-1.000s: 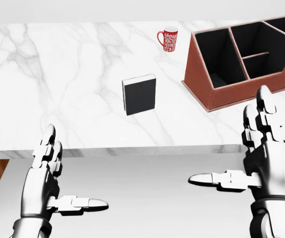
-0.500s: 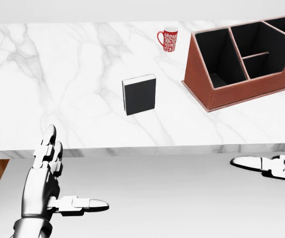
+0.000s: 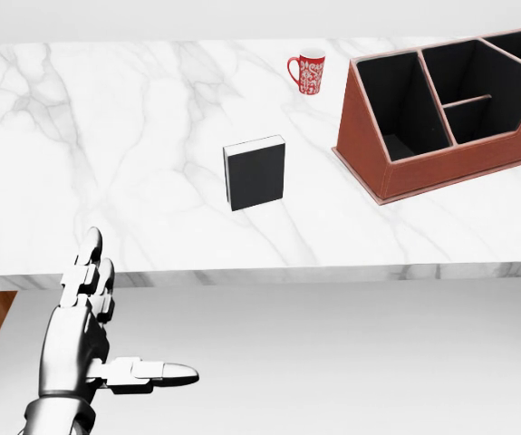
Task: Pick up the book and place it in the left compartment of the caddy.
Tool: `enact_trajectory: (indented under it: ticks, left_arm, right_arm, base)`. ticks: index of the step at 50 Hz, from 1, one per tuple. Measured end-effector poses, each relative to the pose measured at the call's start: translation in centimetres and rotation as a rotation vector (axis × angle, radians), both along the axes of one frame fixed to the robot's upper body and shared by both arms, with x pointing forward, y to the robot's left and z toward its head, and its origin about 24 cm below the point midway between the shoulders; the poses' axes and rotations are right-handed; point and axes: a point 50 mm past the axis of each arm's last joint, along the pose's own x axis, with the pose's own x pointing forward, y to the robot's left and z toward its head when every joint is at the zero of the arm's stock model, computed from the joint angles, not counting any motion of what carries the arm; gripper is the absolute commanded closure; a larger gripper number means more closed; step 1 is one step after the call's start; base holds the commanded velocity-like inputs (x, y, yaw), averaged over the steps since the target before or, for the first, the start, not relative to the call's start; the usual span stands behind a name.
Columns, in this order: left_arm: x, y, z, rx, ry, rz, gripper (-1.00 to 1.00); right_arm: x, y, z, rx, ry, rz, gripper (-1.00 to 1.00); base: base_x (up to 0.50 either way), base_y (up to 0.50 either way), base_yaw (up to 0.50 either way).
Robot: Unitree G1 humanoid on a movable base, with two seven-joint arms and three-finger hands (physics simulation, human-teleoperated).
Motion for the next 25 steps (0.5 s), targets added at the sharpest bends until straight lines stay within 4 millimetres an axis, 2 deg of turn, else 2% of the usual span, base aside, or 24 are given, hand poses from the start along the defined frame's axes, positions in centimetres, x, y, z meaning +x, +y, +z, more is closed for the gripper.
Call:
enact_trajectory:
  ticks: [25]
  left_arm:
    - [0.0, -0.1, 0.0, 0.004, 0.001, -0.004, -1.0]
  right_arm:
    - [-4.0, -5.4, 1.1, 0.066, -0.067, -0.141, -1.0]
  base:
    - [0.0, 0.0, 0.0]
